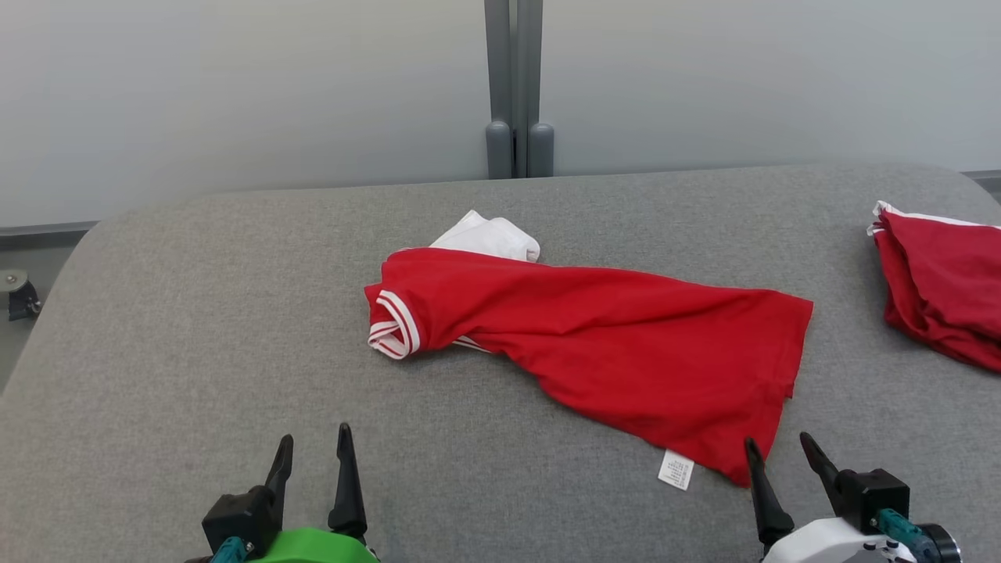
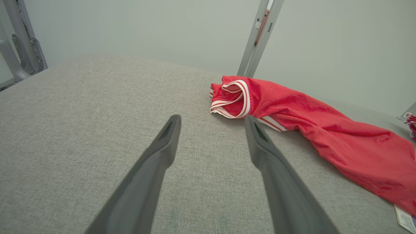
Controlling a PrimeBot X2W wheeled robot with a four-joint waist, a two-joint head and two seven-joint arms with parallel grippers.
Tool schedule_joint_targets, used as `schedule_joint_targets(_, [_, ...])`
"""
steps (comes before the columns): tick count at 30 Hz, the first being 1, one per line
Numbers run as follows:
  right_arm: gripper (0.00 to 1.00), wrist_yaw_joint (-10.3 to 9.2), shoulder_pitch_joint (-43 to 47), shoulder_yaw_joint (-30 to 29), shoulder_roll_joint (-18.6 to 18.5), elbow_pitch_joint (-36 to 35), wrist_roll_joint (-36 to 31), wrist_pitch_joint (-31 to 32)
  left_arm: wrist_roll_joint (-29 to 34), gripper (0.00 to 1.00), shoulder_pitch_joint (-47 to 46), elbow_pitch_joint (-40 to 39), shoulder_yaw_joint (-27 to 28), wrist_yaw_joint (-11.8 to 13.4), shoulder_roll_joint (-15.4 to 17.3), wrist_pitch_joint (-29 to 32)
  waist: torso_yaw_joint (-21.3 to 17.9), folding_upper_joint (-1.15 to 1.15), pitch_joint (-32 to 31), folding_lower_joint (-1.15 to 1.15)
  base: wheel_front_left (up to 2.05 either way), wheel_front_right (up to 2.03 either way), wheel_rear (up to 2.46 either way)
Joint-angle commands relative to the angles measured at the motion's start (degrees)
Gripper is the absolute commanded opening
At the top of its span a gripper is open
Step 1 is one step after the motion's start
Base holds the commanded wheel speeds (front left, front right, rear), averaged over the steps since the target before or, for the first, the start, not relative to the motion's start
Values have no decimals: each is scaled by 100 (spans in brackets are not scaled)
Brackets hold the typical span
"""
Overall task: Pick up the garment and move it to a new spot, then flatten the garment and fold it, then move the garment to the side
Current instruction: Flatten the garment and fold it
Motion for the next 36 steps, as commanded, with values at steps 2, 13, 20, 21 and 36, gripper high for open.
schedule_joint_targets(2, [100,-9,-189,-145,-12,238,-14,-13,56,100,-117,23,9,-4,12,-19,63,0,71,0,0,0,0])
schedule_joint_targets(13, [100,-9,-1016,-298,-12,1898,238,398,79,100,-213,93,-53,-5,12,-19,291,0,267,0,0,0,0])
schedule_joint_targets(20, [0,-8,-1066,295,-8,2239,1015,392,77,100,-152,82,42,21,12,-19,274,0,254,0,0,0,0])
schedule_joint_targets(21, [0,-8,-1038,350,-10,2211,1079,377,73,100,-134,76,49,28,12,-19,252,0,244,0,0,0,0])
schedule_joint_targets(36, [0,-9,210,236,-471,612,1146,1000,-10,100,35,17,-71,78,14,-19,-282,0,153,0,0,0,0])
